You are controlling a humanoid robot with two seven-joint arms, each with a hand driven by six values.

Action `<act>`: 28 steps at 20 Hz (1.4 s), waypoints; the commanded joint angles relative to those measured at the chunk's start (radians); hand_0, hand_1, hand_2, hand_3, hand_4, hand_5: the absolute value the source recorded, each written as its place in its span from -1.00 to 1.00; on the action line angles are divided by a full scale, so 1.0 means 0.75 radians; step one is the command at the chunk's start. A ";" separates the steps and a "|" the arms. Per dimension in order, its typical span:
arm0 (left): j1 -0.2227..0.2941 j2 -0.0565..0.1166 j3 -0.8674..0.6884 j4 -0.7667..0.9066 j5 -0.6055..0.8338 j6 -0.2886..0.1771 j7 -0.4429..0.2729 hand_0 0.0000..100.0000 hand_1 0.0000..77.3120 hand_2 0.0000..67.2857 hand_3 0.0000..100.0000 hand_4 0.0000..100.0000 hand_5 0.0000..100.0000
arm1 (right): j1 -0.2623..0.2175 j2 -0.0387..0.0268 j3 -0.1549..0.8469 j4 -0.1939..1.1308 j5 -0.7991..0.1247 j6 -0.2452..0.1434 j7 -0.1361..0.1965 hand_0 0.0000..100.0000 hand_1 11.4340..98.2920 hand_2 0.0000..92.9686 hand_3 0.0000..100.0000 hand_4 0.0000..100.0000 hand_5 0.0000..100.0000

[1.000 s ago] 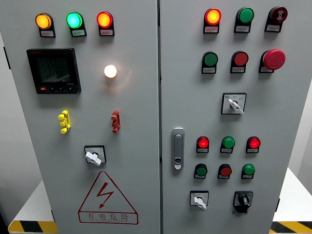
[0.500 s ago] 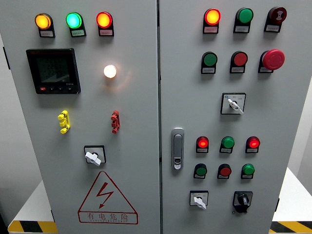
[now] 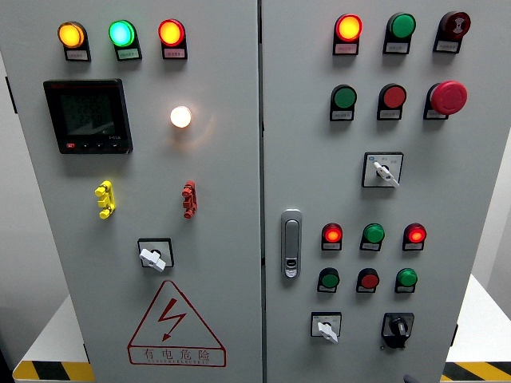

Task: Trip black knob to open circuit
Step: 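Raise the right hand up toward the black rotary knob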

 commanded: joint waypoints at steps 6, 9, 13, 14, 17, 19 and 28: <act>0.000 0.000 0.000 0.000 0.000 0.000 0.000 -1.00 -0.91 -0.62 -0.57 -0.87 -0.97 | 0.126 0.0039 0.018 -0.096 0.015 -0.006 -0.018 0.69 -0.15 -0.94 0.87 0.98 1.00; -0.002 0.000 0.000 0.000 0.000 0.000 0.000 -1.00 -0.92 -0.62 -0.57 -0.87 -0.97 | 0.135 0.0039 0.022 -0.119 0.015 -0.008 -0.018 0.71 -0.14 -0.94 0.88 1.00 1.00; 0.000 0.000 0.000 0.000 0.000 0.000 0.000 -1.00 -0.92 -0.62 -0.57 -0.87 -0.97 | 0.155 -0.0001 0.067 -0.162 0.019 -0.006 -0.016 0.71 -0.14 -0.94 0.88 1.00 1.00; 0.000 0.000 0.000 0.000 0.000 0.000 0.000 -1.00 -0.92 -0.62 -0.57 -0.87 -0.97 | 0.159 -0.0022 0.081 -0.166 0.027 -0.006 -0.016 0.71 -0.14 -0.94 0.88 1.00 1.00; -0.002 0.000 0.000 0.000 0.000 0.000 0.000 -1.00 -0.92 -0.62 -0.57 -0.87 -0.97 | 0.180 -0.0063 0.102 -0.178 0.056 -0.006 -0.018 0.72 -0.14 -0.94 0.88 1.00 1.00; 0.000 0.000 0.000 0.000 0.000 0.000 0.000 -1.00 -0.92 -0.62 -0.57 -0.87 -0.97 | 0.190 -0.0063 0.104 -0.176 0.056 -0.006 -0.020 0.72 -0.14 -0.95 0.88 1.00 1.00; -0.002 0.000 0.000 0.000 0.000 0.000 0.000 -1.00 -0.92 -0.62 -0.57 -0.87 -0.97 | 0.239 0.0060 0.083 -0.160 0.064 -0.006 -0.073 0.73 -0.14 -0.94 0.88 1.00 1.00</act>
